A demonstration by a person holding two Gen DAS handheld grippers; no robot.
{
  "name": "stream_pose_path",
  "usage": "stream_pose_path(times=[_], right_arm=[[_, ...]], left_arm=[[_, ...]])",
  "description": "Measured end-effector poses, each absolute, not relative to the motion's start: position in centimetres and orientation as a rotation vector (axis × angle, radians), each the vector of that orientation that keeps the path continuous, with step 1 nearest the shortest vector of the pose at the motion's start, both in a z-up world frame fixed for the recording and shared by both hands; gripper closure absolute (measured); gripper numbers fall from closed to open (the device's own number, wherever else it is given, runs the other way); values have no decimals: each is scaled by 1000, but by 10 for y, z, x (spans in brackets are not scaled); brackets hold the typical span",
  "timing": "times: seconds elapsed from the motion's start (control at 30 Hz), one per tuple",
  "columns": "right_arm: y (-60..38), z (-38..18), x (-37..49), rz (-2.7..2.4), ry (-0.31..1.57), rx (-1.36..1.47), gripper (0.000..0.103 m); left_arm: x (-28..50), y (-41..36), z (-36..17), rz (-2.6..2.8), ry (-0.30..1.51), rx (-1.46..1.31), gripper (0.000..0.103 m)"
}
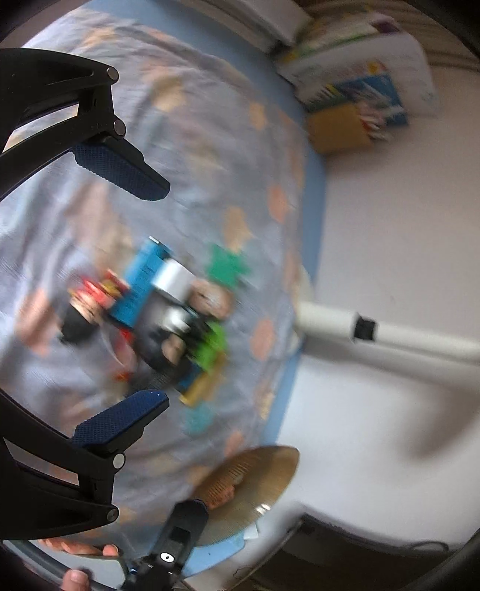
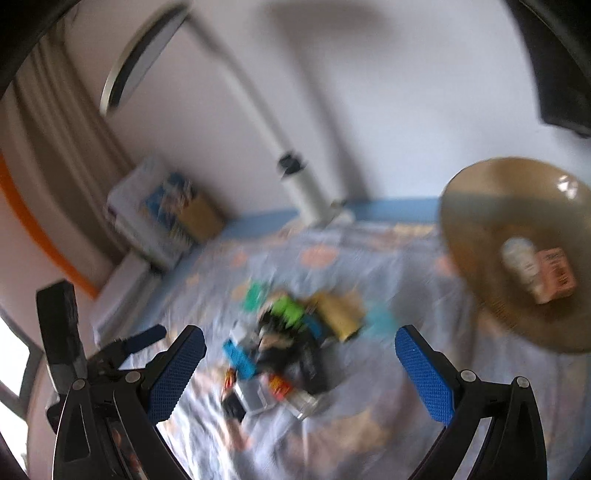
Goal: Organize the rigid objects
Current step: 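Grasp the chibi figurine with the left tool while the right tool grasps the clear cup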
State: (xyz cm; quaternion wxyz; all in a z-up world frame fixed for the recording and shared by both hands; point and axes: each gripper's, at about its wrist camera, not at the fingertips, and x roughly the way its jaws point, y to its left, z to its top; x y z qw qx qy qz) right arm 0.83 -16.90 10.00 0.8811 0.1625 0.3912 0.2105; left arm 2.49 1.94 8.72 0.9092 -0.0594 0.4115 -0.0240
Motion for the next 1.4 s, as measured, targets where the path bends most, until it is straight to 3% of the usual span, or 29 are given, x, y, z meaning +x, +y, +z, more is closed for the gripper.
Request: stream_pose_path(times=[0.5,0.7,0.73,0.77,0.83,0.87,1.4], right_arm=[[-83,34,-4,462,887,79,0],[-69,23,-2,486,903,16,14],[-69,23,-2,493,900,20,22],[-68,23,-2,493,900,17,39],[-69,22,-3,501,892,24,59],[-70,21,-3,506,898,35,65],[-150,20,-23,374,808,237,65]], left_arm=[[-10,29,19,-79,899,-173,0],[-10,14,15,-95,900,-126,0],[-9,12,15,-91,905,-114,0],[-9,11,14,-90,906,-109,0],[-6,9,15,-87,908,-103,0],[-5,8,14,-86,910,-100,0],[17,-10,12,-52,937,-15,1]])
